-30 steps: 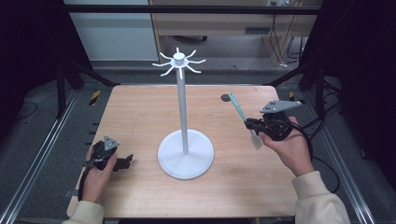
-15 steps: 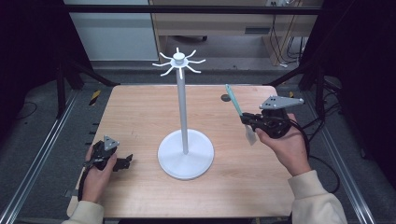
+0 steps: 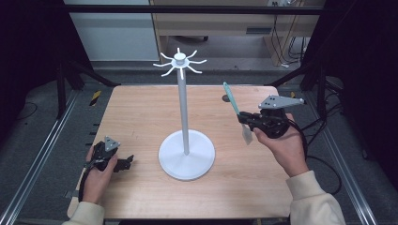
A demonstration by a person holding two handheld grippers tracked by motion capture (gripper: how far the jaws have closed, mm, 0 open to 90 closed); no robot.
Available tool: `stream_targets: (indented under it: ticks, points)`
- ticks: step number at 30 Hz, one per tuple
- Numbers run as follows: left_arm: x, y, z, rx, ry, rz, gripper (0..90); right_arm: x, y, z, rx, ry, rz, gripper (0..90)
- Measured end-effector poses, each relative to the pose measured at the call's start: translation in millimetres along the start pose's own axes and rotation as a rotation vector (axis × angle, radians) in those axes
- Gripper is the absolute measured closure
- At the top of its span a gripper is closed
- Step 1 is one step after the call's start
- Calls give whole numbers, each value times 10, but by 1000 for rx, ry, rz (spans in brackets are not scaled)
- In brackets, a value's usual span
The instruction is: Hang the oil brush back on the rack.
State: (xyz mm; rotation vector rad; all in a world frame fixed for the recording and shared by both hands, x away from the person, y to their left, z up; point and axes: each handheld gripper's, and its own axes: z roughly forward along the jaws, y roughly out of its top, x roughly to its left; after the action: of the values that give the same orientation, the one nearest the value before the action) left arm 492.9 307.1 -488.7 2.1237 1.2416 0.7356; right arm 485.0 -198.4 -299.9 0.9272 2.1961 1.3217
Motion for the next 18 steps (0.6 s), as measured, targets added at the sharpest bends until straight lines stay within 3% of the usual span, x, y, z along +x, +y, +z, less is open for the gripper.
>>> stream_targets:
  ticks: [18]
  points:
    - [-1, 0, -1, 0, -1, 0, 29, 91, 159, -26, -80, 34, 3, 823]
